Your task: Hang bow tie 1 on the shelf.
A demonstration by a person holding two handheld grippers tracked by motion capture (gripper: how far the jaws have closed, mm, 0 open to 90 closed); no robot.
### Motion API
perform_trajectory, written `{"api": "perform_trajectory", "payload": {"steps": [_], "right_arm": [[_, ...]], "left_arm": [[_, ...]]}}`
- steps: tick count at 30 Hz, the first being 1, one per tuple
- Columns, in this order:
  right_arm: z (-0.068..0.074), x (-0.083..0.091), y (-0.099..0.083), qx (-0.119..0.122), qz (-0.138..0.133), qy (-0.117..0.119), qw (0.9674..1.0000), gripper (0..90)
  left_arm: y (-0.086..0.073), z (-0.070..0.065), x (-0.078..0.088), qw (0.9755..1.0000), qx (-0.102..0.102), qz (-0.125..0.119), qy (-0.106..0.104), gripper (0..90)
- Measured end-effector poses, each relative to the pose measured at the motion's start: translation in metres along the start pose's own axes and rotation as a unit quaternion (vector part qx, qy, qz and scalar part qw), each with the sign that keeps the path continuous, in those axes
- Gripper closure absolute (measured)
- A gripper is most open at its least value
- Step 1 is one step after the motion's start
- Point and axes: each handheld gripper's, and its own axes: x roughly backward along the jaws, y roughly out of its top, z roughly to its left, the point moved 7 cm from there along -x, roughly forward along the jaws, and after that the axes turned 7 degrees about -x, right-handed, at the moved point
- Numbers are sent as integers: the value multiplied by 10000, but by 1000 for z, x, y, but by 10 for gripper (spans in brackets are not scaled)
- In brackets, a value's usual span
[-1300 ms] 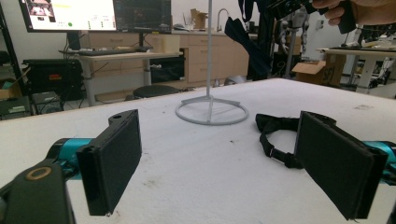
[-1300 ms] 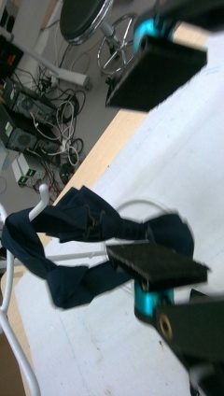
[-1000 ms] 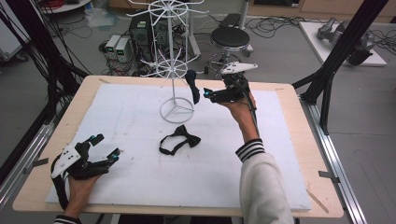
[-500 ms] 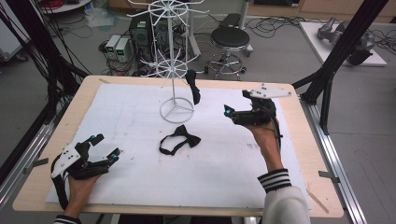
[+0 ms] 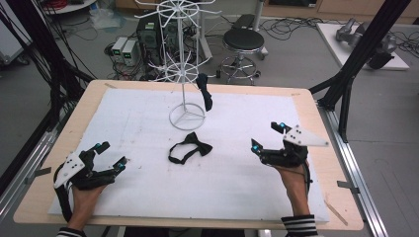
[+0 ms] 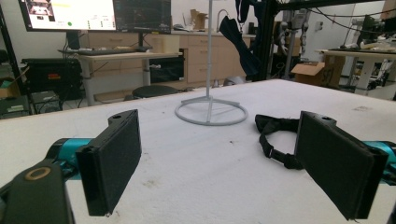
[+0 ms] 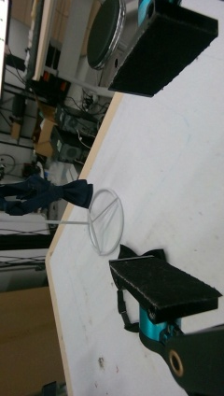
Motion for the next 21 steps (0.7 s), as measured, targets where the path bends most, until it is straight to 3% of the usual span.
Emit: {"api": "perform_trajectory", "payload": {"steps": [5, 11, 21], "right_arm": [[3, 10, -24, -137, -188, -63, 9997, 118], [1, 15, -39, -272, -228, -152, 9993, 118], [-2, 19, -46, -335, -319, -167, 9988, 117]], "left_arm": [[0, 0, 0, 10000, 9, -4, -5, 152], [0, 0, 0, 10000, 3, -1, 5, 151], [0, 0, 0, 10000, -29, -12, 8, 150]]}}
